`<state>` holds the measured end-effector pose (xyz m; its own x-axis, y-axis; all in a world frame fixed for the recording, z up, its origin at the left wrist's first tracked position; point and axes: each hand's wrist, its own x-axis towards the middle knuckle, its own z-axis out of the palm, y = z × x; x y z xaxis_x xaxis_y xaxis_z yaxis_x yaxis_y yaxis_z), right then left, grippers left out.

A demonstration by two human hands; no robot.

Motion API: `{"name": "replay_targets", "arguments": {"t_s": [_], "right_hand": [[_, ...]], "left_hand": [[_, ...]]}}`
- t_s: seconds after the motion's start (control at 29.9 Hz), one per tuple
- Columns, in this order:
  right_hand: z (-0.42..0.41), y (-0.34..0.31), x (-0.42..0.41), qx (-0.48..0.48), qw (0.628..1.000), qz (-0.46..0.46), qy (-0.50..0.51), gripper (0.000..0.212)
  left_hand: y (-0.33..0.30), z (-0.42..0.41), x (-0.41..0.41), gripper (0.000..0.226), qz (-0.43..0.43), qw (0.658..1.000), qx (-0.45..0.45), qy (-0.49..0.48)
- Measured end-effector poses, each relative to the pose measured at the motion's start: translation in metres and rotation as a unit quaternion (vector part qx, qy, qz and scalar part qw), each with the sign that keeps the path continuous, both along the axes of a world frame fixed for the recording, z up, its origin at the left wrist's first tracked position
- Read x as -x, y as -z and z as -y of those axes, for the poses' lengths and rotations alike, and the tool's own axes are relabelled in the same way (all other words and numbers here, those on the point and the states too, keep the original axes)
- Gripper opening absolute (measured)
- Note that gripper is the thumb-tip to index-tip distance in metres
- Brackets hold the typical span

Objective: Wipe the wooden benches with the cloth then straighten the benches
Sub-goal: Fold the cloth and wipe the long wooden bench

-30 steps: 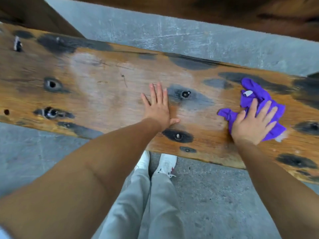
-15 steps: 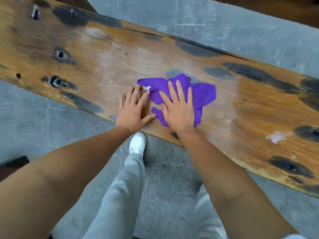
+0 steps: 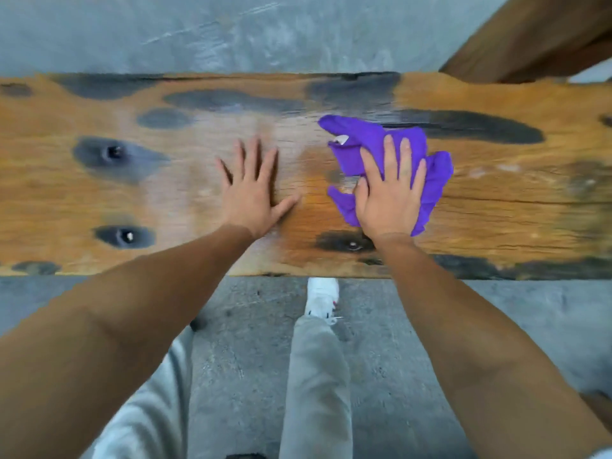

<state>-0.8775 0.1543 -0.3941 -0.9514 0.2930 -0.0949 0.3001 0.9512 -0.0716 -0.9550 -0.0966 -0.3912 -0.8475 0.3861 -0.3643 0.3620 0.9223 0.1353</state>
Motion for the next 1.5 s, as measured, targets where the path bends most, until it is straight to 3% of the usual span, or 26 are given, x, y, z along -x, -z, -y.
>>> {"name": "replay_targets", "arguments": {"t_s": [0.07,0.23,0.43,0.67,0.8,0.97,1.1,1.2,1.34,1.5], "right_hand": [[-0.044,0.001,-0.007,-0.007,0.999,0.015,0.049,0.055],[-0.14,-0.005,-0.022,-0.009,0.989,0.029,0.146,0.059],[-0.105,-0.007,0.003,-0.013,0.97,0.036,0.239,0.06],[0.03,-0.017,0.025,0.026,0.997,0.077,0.008,0.063],[-0.038,-0.006,0.014,0.011,0.996,0.04,-0.082,0.058],[-0.191,0.001,-0.021,-0.038,0.989,0.031,0.137,0.06],[-0.283,0.009,-0.053,-0.045,0.974,0.021,0.222,0.058],[-0.33,0.018,-0.068,-0.06,0.961,0.007,0.27,0.059],[-0.367,0.02,-0.075,-0.041,0.947,0.009,0.319,0.059],[-0.347,0.015,-0.069,-0.043,0.947,0.024,0.318,0.061]], "left_hand": [[0.004,-0.009,-0.004,0.098,-0.01,0.999,0.026,-0.041],[0.019,-0.004,-0.008,0.098,-0.051,0.997,0.038,-0.032],[0.028,-0.001,-0.01,0.095,-0.075,0.997,0.012,-0.032],[0.015,-0.004,-0.007,0.094,-0.038,0.999,0.006,-0.039],[0.009,-0.025,0.007,0.084,-0.06,0.995,-0.079,-0.032],[0.005,-0.154,0.02,0.08,-0.087,0.978,-0.168,0.091],[0.012,-0.264,0.013,0.078,-0.06,0.99,-0.125,0.036],[0.029,-0.278,0.009,0.083,-0.083,0.996,-0.035,0.012],[0.033,-0.281,0.003,0.084,-0.097,0.995,-0.028,0.015],[0.034,-0.281,0.007,0.084,-0.099,0.995,-0.014,0.015]]}}
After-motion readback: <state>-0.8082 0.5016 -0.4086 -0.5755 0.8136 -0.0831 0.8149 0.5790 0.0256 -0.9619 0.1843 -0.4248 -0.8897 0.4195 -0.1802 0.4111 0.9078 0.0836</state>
